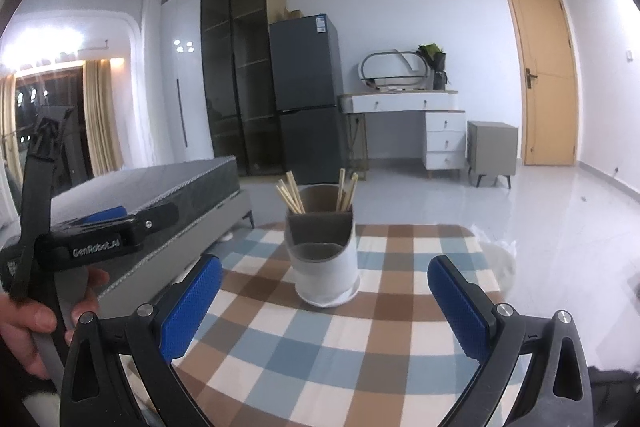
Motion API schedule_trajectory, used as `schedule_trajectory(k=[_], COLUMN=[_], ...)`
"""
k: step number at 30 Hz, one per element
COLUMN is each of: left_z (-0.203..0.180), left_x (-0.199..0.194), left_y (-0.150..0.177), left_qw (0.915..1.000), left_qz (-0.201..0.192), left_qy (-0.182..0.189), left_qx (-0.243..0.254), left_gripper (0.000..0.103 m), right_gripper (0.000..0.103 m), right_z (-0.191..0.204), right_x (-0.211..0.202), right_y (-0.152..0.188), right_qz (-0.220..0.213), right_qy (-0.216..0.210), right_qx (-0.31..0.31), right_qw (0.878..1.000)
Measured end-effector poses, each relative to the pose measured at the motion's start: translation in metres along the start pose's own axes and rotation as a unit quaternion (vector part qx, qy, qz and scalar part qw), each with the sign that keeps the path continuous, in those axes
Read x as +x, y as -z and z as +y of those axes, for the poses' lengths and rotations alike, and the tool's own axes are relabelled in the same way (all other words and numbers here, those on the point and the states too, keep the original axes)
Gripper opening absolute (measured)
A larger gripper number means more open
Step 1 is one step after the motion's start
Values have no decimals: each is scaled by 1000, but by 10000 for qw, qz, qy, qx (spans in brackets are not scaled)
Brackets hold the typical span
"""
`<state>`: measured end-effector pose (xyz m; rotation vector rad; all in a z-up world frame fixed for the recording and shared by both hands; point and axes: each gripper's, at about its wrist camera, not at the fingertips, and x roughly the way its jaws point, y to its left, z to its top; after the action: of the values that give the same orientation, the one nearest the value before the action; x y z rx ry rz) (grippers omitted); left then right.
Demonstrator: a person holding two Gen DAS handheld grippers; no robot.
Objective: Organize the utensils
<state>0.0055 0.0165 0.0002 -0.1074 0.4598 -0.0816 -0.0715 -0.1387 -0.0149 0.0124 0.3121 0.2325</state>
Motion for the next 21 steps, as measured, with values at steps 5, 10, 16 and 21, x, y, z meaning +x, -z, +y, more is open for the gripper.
schedule_trajectory(k=[5,10,16,21], left_z=[0,0,1,0], left_x=[-4,-7,-9,-9], left_y=[1,-1,-1,0], left_qw=[10000,10000,9999,10000], left_qz=[-5,65,73,30], left_qy=[21,11,37,-10], left_qx=[-21,-39,-73,-20], left_gripper=[101,101,101,101], right_gripper=[103,103,103,103], right_z=[3,2,0,1], right_x=[2,3,3,1], right_y=[0,0,0,0], right_qz=[44,72,85,69], right_qy=[3,23,74,98], right_qx=[-72,-29,21,-1], right_qw=[10000,10000,9999,9999])
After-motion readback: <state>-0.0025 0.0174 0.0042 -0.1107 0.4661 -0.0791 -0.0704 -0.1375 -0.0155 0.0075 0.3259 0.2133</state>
